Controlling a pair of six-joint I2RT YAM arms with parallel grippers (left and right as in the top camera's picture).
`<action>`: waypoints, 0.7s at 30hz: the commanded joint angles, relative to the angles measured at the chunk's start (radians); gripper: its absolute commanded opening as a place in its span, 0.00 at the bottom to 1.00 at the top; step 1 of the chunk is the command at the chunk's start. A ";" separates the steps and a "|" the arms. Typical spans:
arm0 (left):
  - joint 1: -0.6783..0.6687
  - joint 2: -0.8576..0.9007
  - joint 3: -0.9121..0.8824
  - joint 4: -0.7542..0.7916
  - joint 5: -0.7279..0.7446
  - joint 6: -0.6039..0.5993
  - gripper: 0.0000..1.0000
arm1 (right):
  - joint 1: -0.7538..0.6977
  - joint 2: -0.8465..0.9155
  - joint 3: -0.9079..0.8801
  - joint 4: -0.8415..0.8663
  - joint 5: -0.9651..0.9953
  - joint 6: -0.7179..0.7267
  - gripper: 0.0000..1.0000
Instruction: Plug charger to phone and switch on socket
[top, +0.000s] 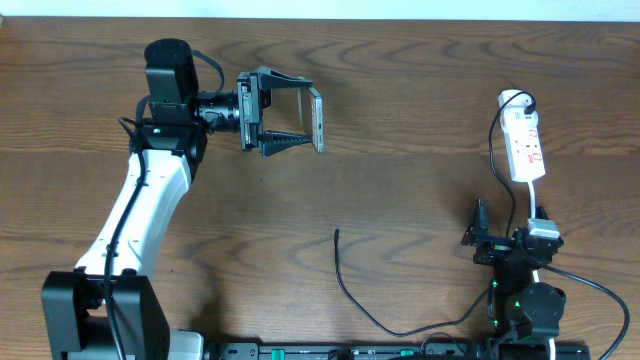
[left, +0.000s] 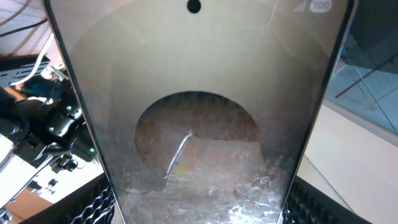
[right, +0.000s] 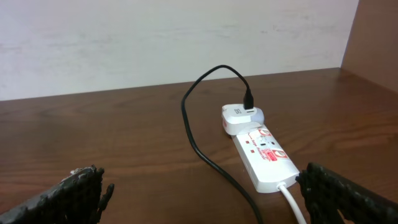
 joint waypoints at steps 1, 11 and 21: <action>0.004 -0.022 0.024 0.010 0.038 -0.005 0.07 | 0.012 -0.005 -0.001 -0.003 0.011 0.013 0.99; 0.004 -0.022 0.024 0.010 0.038 0.003 0.08 | 0.012 -0.005 -0.001 -0.003 0.011 0.013 0.99; 0.004 -0.022 0.024 0.010 -0.105 0.334 0.07 | 0.012 -0.005 -0.001 -0.003 0.011 0.013 0.99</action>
